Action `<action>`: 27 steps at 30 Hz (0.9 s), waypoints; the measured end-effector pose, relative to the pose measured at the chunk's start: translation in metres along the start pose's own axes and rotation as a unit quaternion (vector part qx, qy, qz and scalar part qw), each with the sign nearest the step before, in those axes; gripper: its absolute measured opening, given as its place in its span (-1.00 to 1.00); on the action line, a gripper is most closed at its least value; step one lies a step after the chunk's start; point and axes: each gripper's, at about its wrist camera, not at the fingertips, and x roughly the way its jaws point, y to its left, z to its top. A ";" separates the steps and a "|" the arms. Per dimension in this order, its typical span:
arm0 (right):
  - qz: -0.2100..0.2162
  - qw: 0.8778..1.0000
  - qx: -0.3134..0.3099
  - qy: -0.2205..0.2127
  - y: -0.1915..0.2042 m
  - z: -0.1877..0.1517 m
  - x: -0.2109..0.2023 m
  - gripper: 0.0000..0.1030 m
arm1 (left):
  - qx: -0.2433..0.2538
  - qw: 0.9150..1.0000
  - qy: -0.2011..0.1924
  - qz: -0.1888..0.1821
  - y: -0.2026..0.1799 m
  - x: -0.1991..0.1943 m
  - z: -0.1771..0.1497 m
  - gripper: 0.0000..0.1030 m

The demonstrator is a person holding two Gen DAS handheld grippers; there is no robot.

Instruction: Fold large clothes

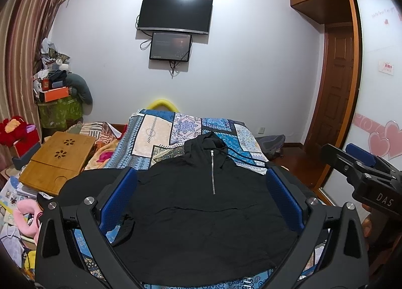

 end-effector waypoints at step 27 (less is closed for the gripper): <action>0.001 1.000 0.001 0.003 0.003 -0.006 0.001 0.89 | -0.007 1.000 0.008 0.000 0.003 0.004 0.000 0.99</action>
